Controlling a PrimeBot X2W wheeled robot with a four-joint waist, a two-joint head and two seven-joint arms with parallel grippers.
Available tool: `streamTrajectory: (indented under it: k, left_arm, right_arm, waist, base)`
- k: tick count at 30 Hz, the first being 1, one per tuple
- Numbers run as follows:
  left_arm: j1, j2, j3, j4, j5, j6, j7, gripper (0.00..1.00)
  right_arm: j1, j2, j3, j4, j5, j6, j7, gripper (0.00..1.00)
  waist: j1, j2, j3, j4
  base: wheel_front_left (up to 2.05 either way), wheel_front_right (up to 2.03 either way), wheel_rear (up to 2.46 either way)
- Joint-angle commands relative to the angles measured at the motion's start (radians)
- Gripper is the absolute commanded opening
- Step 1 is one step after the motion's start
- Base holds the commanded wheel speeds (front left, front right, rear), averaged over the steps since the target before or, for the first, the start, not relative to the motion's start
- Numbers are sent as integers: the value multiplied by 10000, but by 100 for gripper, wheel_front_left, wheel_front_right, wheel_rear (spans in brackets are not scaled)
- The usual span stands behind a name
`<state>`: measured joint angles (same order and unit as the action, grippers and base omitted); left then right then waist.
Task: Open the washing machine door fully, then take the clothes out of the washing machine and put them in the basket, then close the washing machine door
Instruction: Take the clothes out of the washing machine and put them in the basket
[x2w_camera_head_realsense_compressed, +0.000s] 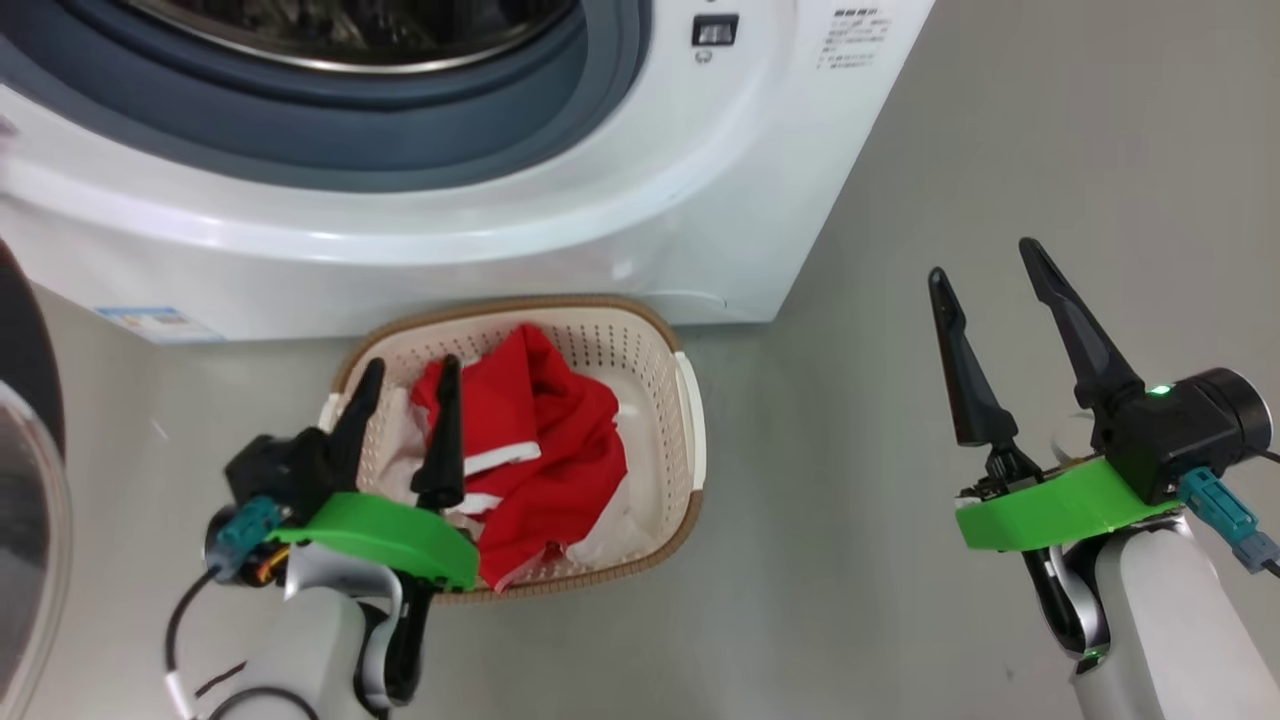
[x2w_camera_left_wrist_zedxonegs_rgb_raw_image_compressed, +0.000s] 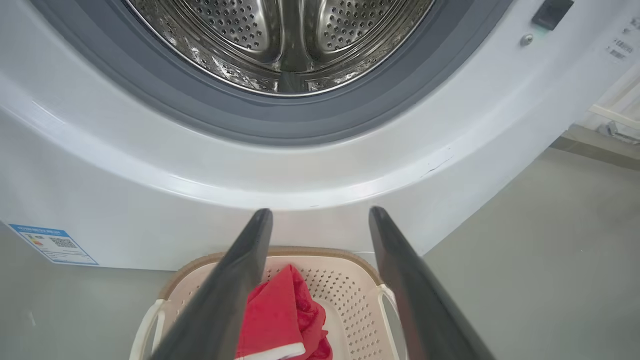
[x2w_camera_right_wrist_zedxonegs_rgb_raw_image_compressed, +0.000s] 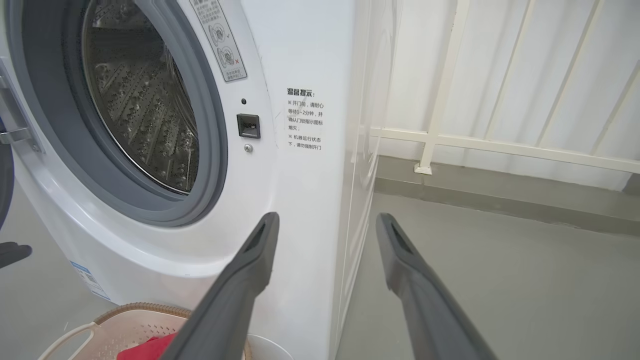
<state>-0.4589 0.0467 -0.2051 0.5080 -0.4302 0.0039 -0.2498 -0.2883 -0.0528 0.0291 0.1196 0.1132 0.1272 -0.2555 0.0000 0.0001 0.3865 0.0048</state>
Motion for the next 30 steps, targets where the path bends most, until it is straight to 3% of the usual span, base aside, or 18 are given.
streamTrajectory:
  k: [1, 17, 30]
  left_arm:
    - [230, 167, 392, -373, 82, 22, -120, 100]
    - [1919, 122, 1215, -2900, 965, 93, -120, 100]
    - [3313, 282, 1428, -3697, 1268, 466, -105, 100]
  right_arm:
    - [141, 26, 145, -203, -63, 35, -63, 100]
    - [664, 26, -184, 151, 41, 35, -63, 100]
    - [1764, 26, -28, 306, 234, 35, -63, 100]
  waist:
    - [0, -1, -399, 6]
    - [0, -1, -1978, -265]
    - [0, -1, -3293, -549]
  base:
    - [0, 0, 0]
    - [0, 0, 0]
    - [0, 0, 0]
